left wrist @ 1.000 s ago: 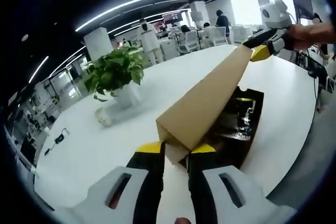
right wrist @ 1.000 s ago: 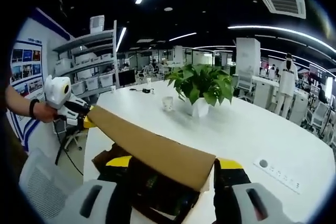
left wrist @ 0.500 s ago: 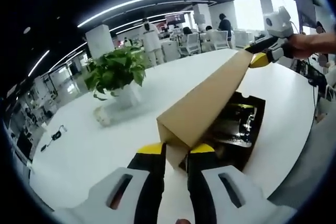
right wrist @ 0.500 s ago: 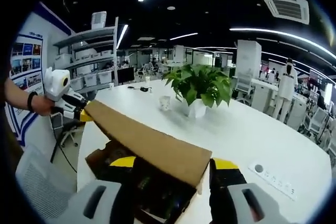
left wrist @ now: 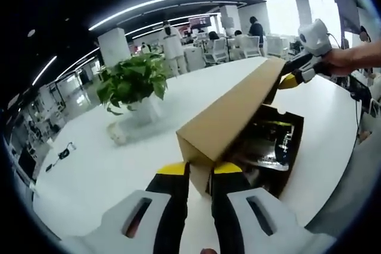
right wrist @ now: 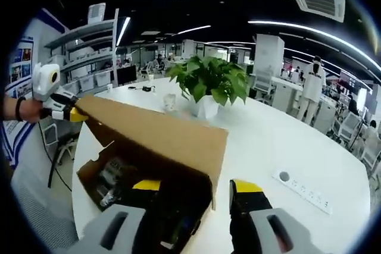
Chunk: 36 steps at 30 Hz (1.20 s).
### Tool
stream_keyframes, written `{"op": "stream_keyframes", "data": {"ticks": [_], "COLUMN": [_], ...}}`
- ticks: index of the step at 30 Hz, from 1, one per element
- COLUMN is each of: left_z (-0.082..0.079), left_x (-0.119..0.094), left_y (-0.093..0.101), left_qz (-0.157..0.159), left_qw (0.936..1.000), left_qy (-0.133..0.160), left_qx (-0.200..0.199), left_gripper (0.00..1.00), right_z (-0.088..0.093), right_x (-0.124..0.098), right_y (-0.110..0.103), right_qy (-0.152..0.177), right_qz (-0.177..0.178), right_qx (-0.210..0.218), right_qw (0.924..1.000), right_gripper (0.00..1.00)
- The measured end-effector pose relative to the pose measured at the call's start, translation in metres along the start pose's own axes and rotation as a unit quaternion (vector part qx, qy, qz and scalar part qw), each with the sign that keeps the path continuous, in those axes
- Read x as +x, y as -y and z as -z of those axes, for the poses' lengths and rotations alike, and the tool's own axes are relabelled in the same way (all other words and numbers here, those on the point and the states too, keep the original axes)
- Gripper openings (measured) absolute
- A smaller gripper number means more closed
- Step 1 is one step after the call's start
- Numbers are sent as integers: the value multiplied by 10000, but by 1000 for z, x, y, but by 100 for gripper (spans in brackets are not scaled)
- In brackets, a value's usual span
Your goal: Operate the shoe box by opening the lid, removing the specified soft item, and placing it in the target area until the item is outside and the box remains undamaged.
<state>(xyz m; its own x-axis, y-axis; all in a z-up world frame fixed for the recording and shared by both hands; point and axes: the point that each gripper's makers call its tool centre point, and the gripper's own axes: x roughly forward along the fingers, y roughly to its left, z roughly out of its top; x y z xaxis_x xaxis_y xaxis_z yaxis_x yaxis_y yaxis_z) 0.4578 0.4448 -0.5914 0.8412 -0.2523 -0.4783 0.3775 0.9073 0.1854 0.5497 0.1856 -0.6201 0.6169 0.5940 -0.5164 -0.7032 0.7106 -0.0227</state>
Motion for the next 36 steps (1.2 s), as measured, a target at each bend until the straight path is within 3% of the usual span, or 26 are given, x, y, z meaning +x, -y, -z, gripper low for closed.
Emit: {"op": "stream_keyframes", "data": {"ticks": [7, 14, 22, 36], "left_z": [-4, -6, -7, -12], "left_x": [2, 4, 7, 15], "left_y": [-5, -7, -11, -21], "left_qz": [-2, 18, 40, 39], "left_qw": [10000, 10000, 10000, 9999], "left_qy": [12, 17, 8, 29], "left_qx": [-63, -92, -69, -158], "left_gripper": [11, 11, 11, 10], "right_z": [20, 18, 20, 18], "right_x": [16, 27, 35, 39], "right_y": [7, 16, 21, 28], "right_qy": [-312, -193, -205, -284], "right_qz": [200, 465, 675, 797], "right_qx": [196, 537, 622, 559], "right_qw": [9991, 9973, 9956, 9948], "right_gripper": [32, 16, 3, 0]}}
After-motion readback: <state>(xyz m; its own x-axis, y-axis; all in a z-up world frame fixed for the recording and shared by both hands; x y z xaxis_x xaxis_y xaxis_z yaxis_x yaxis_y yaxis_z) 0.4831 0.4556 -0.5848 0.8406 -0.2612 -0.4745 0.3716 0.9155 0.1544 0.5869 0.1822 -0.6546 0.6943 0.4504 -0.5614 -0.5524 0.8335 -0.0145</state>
